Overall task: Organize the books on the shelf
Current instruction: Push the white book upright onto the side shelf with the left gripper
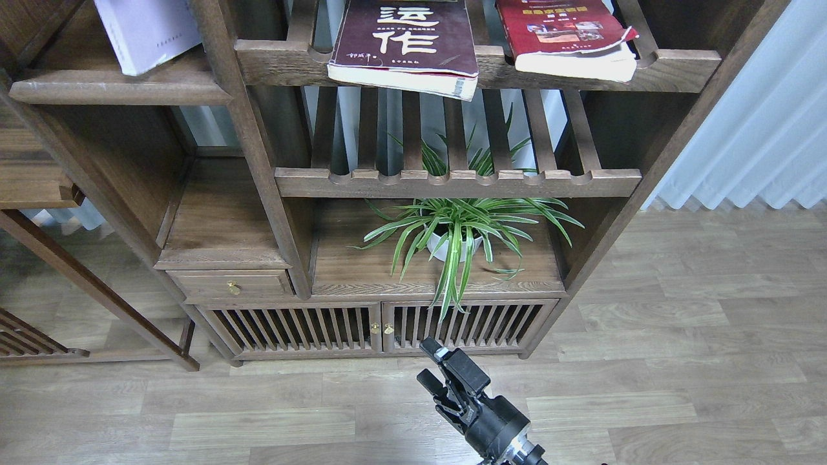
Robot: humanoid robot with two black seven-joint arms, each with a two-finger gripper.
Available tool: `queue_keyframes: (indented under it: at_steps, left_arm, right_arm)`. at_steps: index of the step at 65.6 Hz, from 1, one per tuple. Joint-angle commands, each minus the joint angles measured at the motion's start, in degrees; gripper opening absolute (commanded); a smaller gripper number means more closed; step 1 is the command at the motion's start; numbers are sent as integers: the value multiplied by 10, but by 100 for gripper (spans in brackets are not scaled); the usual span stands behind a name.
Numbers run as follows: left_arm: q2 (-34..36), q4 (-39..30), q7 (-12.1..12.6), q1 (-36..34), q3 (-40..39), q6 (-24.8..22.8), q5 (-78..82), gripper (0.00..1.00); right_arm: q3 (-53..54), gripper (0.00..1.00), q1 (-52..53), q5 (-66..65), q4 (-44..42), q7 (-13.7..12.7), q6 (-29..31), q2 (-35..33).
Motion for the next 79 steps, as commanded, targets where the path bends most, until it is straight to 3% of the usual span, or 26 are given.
queue_keyframes:
  at_steps: [1, 21, 25, 33, 35, 43, 58, 79]
  left_arm:
    - [3, -1, 0, -8, 8, 0, 0, 54]
    - [26, -20, 0, -20, 12, 0, 0, 54]
    - [29, -26, 1, -20, 6, 0, 0, 47]
    - [27, -27, 15, -20, -41, 0, -1, 14]
    - [27, -26, 24, -19, -49, 0, -1, 10]
    - [27, -27, 36, -19, -54, 0, -1, 8]
    - [32, -38, 32, -22, -62, 0, -1, 9]
    - [94, -125, 34, 15, -63, 0, -42, 11]
  right_arm:
    - [0, 100, 0, 0, 0, 1, 0, 0]
    - [1, 100, 0, 0, -1, 1, 0, 0]
    - [1, 100, 0, 0, -1, 1, 0, 0]
    - [0, 100, 0, 0, -1, 2, 0, 0]
    - [0, 100, 0, 0, -1, 2, 0, 0]
    - [0, 100, 0, 0, 0, 2, 0, 0]
    - [-1, 100, -1, 0, -1, 2, 0, 0]
    - [-1, 100, 0, -1, -1, 3, 0, 0]
